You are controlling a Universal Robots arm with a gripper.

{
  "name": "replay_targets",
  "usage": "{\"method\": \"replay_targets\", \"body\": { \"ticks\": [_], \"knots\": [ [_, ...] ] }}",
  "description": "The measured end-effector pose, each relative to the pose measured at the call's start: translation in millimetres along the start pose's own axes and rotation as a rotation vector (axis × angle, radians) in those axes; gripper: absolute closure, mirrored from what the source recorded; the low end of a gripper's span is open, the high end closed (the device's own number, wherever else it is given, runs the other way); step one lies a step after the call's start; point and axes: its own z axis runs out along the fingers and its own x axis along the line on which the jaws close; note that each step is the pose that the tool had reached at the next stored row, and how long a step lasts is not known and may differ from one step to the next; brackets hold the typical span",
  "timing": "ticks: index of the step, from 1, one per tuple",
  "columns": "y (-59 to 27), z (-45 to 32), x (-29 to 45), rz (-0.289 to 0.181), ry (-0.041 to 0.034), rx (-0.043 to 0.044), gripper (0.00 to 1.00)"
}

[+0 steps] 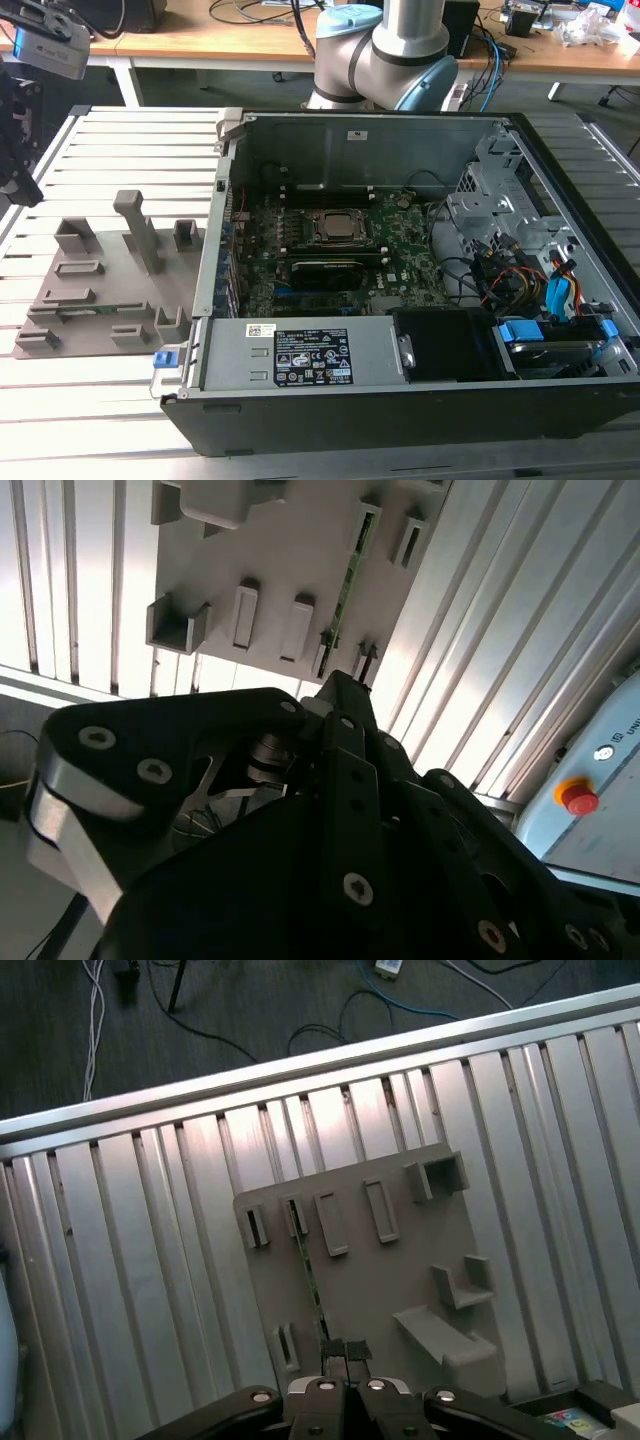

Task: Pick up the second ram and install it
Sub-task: 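Pick up the second ram and move it above second insertion slot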

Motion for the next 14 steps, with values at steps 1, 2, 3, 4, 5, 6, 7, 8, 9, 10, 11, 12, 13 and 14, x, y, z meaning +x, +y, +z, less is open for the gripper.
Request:
{"method": "replay_targets", "body": {
  "ticks": [1,2,3,4,5,6,7,8,9,10,11,12,13,14],
  "knots": [
    [0.0,0.0,0.0,-0.011,0.0005,-0.0003,0.89],
    [0.0,0.0,0.0,-0.021,0.0009,-0.0005,0.89],
    [-0.1,0.0,0.0,-0.025,0.0011,-0.0006,0.89],
    [0.0,0.0,0.0,-0.026,0.0011,-0.0007,0.89],
    [0.0,0.0,0.0,-0.027,0.0012,-0.0007,0.89],
    [-0.1,0.0,0.0,-0.027,0.0012,-0.0007,0.89],
    [0.0,0.0,0.0,-0.027,0.0012,-0.0007,0.89],
    [0.0,0.0,0.0,-0.027,0.0013,-0.0007,0.89],
    [-0.1,0.0,0.0,-0.027,0.0012,-0.0007,0.89],
    [-0.1,0.0,0.0,-0.027,0.0012,-0.0007,0.89],
    [-0.1,0.0,0.0,-0.027,0.0012,-0.0007,0.76],
    [0.0,0.0,0.0,-0.027,0.0012,-0.0007,0.7],
    [-0.1,0.0,0.0,-0.027,0.0012,-0.0007,0.7],
    [-0.1,0.0,0.0,-0.027,0.0012,-0.0007,0.64]
  ]
}}
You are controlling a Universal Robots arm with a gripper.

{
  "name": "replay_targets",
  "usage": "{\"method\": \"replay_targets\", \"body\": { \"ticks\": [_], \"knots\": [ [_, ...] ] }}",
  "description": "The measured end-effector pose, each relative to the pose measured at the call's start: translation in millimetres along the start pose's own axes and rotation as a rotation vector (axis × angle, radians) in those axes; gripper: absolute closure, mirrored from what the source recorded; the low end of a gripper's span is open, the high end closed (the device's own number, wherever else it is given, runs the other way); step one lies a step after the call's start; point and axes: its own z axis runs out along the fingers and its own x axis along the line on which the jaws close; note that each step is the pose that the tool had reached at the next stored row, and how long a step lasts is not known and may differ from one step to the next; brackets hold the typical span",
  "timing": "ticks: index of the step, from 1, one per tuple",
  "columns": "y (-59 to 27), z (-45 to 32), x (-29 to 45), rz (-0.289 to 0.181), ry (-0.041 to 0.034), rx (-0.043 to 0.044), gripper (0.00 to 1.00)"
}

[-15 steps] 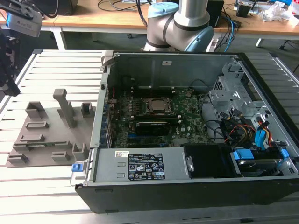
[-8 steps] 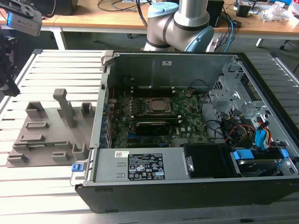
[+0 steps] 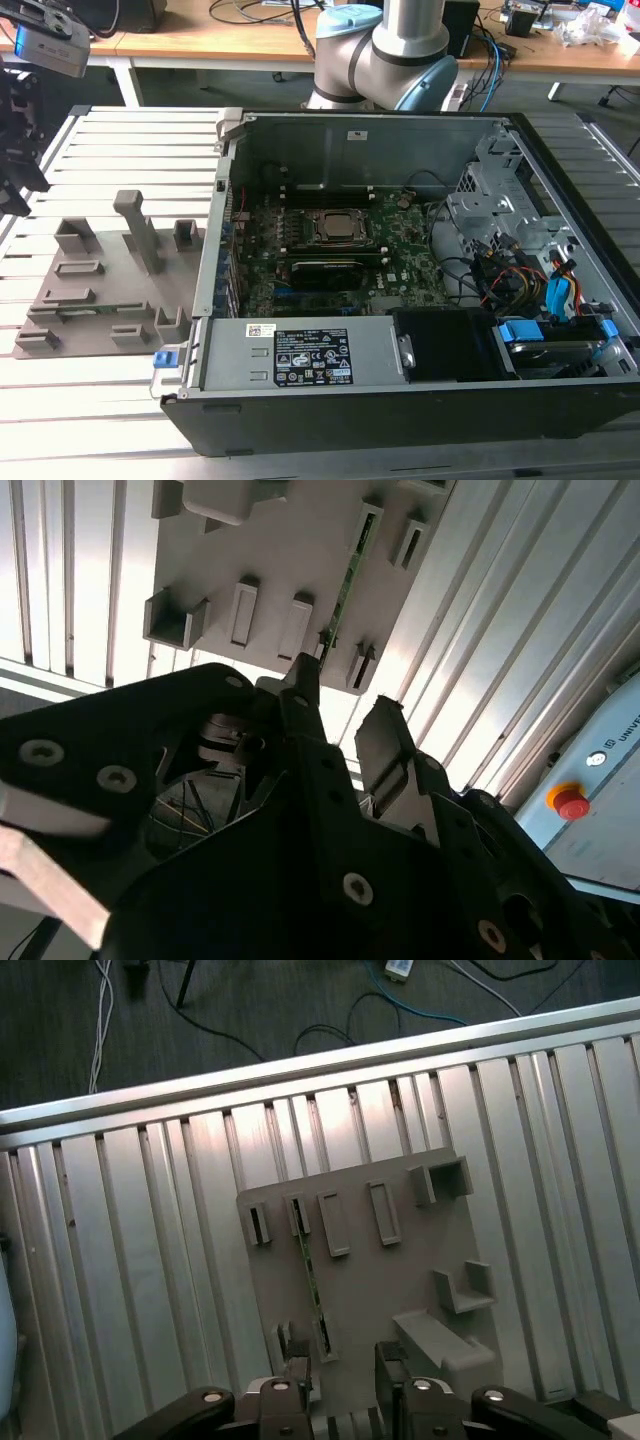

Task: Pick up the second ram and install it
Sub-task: 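Pick up the second ram and move it above second insertion slot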

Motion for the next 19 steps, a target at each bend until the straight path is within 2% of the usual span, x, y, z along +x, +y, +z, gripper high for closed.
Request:
{"method": "replay_targets", "body": {
  "ticks": [1,3,6,7,9,19],
  "knots": [
    [0.0,0.0,0.0,0.0,0.0,0.0,0.58],
    [0.0,0.0,0.0,-0.005,0.0002,-0.0002,0.58],
    [0.0,0.0,0.0,-0.046,0.0021,-0.0011,0.58],
    [0.0,0.1,0.0,-0.046,0.0021,-0.0011,0.58],
    [-0.3,6.1,0.1,-0.047,0.0022,-0.0011,0.58],
    [-0.6,13.1,0.3,-0.047,0.0022,-0.0011,0.58]
  ]
}}
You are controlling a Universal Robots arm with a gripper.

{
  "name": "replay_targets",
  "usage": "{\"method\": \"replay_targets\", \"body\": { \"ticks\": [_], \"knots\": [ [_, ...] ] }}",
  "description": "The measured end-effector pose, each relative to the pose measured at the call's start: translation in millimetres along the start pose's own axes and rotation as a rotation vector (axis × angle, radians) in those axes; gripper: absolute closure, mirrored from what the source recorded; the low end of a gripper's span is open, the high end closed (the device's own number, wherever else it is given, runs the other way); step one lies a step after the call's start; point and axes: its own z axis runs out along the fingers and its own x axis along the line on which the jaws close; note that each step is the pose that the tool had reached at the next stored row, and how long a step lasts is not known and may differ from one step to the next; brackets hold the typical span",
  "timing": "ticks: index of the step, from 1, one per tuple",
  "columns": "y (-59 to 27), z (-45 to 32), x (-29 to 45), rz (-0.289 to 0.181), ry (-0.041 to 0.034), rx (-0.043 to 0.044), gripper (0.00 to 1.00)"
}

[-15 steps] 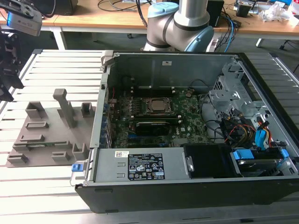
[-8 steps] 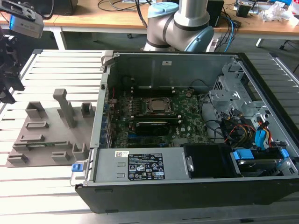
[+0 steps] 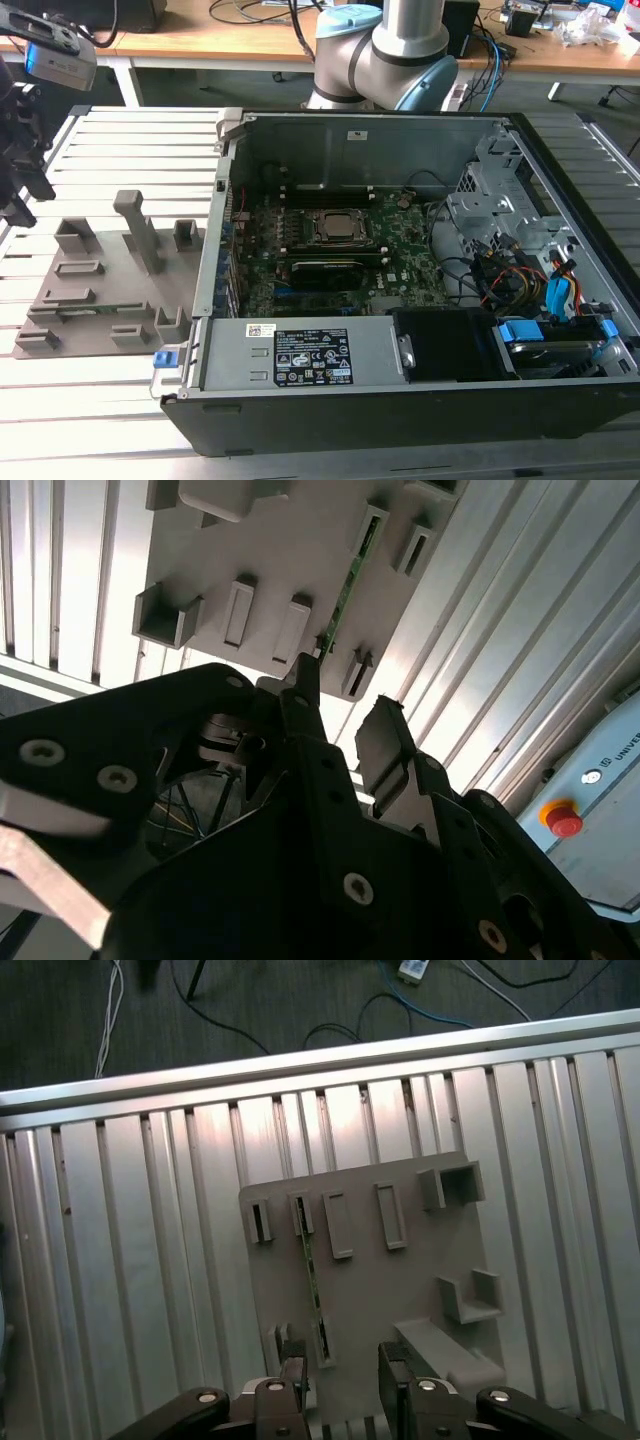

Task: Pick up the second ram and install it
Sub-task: 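Pick up the second ram and move it above second insertion slot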

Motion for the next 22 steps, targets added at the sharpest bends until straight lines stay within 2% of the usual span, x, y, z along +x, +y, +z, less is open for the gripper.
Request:
{"method": "replay_targets", "body": {
  "ticks": [22],
  "knots": [
    [-0.5,11.2,0.3,-0.002,0.0,0.0,0.58]
  ]
}}
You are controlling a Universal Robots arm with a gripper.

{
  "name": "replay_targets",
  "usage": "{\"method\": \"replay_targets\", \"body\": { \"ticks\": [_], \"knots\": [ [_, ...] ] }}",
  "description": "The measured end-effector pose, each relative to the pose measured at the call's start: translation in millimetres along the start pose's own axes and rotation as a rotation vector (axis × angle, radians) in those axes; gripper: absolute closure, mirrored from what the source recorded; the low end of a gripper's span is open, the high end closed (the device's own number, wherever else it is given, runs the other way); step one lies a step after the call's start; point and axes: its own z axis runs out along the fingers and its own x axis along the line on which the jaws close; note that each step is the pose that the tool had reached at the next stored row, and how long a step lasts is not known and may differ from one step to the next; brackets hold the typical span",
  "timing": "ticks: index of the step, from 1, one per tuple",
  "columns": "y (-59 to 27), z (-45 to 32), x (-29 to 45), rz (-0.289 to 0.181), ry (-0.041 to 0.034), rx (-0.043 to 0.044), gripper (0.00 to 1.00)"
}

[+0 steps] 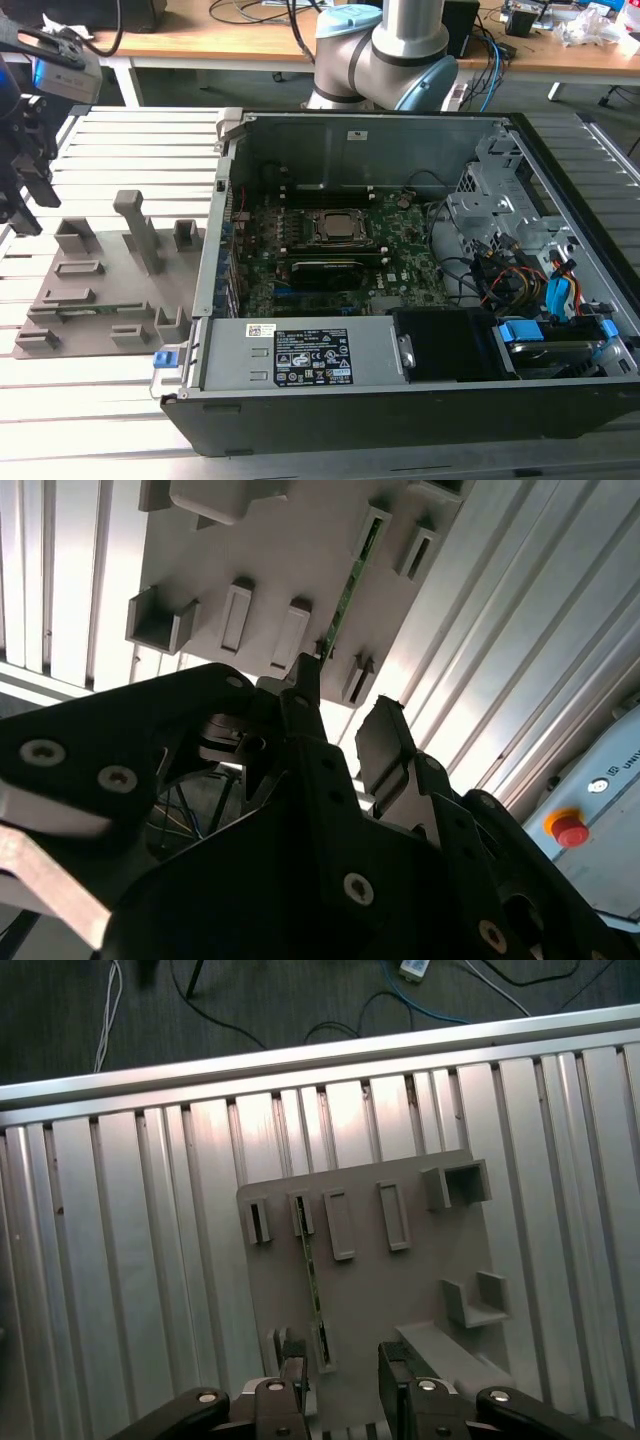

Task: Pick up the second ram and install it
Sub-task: 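Pick up the second ram and move it above second insertion slot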

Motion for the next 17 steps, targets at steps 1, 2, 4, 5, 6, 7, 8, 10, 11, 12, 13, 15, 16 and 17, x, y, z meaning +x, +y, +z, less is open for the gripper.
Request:
{"method": "replay_targets", "body": {
  "ticks": [1,2,4,5,6,7,8,10,11,12,13,15,16,17],
  "knots": [
    [0.0,0.8,0.0,0.0,0.0,0.0,0.58],
    [0.0,1.3,0.0,0.0,0.0,-0.0001,0.58],
    [-0.1,2.0,0.1,0.0,0.0001,0.0,0.58],
    [-0.1,2.3,0.1,0.0,0.0,0.0,0.58],
    [-0.1,2.9,0.1,0.0,0.0001,-0.0001,0.58],
    [-0.2,3.7,0.1,0.0,0.0001,-0.0001,0.58],
    [-0.2,4.6,0.1,-0.001,0.0001,-0.0001,0.58],
    [-0.3,5.9,0.2,-0.001,0.0001,0.0,0.58],
    [-0.3,6.4,0.2,-0.001,0.0001,0.0,0.58],
    [-0.3,7.1,0.2,-0.001,0.0001,0.0,0.58],
    [-0.3,7.4,0.2,-0.001,0.0001,-0.0001,0.58],
    [-0.4,8.0,0.2,-0.001,0.0001,-0.0001,0.58],
    [-0.4,8.5,0.2,-0.001,0.0001,0.0,0.58],
    [-0.4,9.2,0.2,-0.001,0.0001,0.0,0.58]
  ]
}}
